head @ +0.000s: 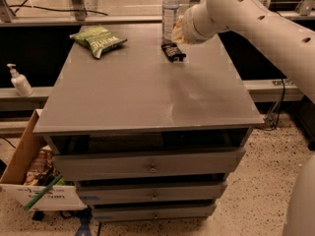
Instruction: Move rxbar chocolate near blue plastic bottle
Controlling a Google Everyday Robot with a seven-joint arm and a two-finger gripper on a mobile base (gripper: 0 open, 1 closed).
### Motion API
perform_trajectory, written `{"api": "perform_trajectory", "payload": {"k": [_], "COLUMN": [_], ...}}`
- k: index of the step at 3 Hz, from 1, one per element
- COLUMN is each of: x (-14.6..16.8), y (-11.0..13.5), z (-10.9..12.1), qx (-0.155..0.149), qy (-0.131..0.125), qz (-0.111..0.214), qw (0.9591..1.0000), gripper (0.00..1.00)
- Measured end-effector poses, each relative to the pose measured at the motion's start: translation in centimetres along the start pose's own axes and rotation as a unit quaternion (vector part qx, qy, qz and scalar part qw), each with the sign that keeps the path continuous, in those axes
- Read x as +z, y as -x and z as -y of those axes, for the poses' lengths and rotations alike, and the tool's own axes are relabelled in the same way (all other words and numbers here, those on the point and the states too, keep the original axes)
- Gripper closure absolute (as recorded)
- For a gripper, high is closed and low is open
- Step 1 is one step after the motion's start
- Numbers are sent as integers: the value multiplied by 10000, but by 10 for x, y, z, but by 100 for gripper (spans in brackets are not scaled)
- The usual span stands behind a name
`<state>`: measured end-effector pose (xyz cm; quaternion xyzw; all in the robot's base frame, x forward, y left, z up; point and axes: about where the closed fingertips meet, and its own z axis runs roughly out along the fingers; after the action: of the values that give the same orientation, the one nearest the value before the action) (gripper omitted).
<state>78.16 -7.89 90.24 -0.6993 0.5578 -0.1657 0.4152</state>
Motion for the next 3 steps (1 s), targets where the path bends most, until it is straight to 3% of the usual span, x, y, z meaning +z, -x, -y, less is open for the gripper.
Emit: {"api": "perform_trajectory", "payload": {"k": [1, 2, 3], "x": [-3, -10, -26], "y": [-15, -50, -85], "z": [-5, -1, 12], "qx": [22, 68, 109], "qy": [-18, -197, -486], "qz": [-143, -365, -635], "qw": [9999, 9991, 9967], "gripper": [40, 16, 0]}}
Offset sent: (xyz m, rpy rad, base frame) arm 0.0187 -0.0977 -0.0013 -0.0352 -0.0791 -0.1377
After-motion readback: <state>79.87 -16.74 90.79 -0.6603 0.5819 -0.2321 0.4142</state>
